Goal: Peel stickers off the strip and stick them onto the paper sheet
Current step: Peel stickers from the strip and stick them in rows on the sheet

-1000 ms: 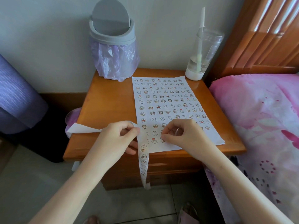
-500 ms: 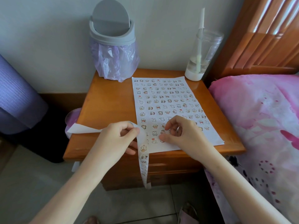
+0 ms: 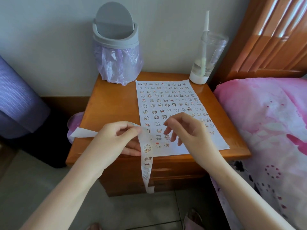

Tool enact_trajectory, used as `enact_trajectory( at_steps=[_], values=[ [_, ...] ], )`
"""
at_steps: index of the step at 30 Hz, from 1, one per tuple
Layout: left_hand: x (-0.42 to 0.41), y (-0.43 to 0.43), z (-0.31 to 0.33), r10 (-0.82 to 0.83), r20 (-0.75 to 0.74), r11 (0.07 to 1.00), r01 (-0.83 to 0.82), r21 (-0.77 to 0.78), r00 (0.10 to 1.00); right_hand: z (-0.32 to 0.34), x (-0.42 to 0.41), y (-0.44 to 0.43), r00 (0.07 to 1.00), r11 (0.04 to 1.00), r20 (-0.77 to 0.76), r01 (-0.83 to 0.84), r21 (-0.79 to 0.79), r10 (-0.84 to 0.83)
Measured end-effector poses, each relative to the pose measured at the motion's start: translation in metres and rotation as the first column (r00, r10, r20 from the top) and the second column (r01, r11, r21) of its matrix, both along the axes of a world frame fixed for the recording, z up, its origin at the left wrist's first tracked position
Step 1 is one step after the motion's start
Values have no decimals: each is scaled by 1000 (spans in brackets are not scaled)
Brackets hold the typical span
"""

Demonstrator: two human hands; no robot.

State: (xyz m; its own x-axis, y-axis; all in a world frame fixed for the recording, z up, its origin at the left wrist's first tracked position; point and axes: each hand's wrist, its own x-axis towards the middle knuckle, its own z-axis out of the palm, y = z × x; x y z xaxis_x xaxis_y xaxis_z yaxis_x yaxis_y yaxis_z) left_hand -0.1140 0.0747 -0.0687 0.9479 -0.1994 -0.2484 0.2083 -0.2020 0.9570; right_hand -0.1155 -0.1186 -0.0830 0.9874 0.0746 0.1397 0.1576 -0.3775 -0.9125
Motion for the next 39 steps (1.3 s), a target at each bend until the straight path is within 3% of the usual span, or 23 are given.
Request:
enact_trajectory(
  at_steps=[4,9,17,29,39],
  values=[
    [-2,2,3,37,42,999,-36,-37,998,5,-16,14,988,988,-15,-153,12,153],
    [-4,-1,0,75,150,997,-73,-17,986,5,-21,20,986,983,2,-165,86,165],
    [-6,-7,3,15,51,993,-9,-118,999,4,-19,16,994,987,2,-106,120,107],
    [-5,-8,-4,23,141,999,-18,-38,990,-2,-18,17,979,989,184,-58,-137,83],
    [-5,-10,-5,56,140,998,-52,-34,989,-3,-18,17,962,991,256,-63,-122,92]
  ],
)
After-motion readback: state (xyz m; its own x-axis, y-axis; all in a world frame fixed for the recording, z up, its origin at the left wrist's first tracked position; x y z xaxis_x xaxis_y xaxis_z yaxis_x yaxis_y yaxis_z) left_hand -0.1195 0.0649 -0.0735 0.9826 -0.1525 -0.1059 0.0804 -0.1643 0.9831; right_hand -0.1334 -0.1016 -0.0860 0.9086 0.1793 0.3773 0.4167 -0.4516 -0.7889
